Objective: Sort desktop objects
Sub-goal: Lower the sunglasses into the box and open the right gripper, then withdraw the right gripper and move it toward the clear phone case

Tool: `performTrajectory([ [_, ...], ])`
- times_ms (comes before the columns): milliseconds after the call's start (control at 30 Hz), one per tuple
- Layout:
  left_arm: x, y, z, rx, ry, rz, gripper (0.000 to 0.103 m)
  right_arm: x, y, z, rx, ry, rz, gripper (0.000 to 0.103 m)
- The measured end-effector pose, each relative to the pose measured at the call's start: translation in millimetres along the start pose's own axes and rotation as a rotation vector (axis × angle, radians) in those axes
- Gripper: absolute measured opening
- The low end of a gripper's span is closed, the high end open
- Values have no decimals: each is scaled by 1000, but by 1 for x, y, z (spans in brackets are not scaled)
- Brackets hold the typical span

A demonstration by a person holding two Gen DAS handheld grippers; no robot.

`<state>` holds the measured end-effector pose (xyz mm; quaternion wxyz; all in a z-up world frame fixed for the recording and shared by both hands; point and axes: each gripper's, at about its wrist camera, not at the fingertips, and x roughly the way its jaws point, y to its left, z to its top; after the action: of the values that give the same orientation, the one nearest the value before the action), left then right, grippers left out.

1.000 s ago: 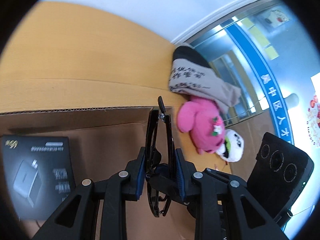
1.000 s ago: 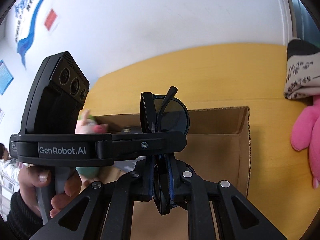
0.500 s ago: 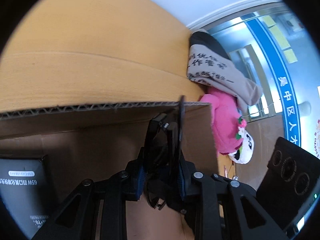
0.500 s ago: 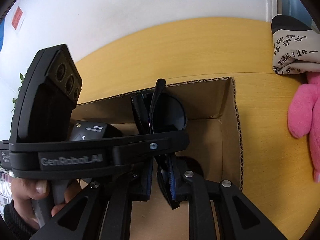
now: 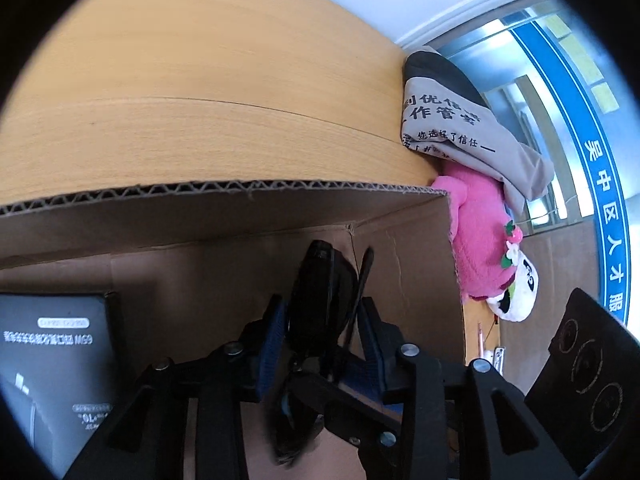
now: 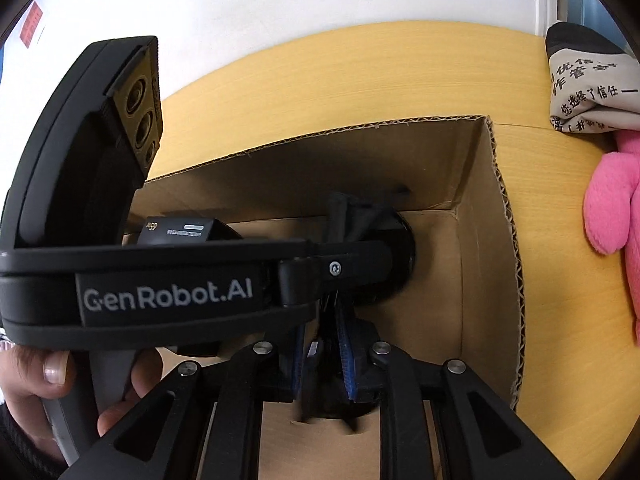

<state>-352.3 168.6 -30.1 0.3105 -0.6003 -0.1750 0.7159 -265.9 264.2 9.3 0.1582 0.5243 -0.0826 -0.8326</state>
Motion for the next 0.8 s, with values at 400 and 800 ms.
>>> performTrajectory([
  [400,-104,-44,-61,189,-240,69,40,-87,37,-53,-163,-174,-77,94],
  [800,-251,-92,-280,290,-822,440,80,-191,79,-148,-130,-396,-147,103],
])
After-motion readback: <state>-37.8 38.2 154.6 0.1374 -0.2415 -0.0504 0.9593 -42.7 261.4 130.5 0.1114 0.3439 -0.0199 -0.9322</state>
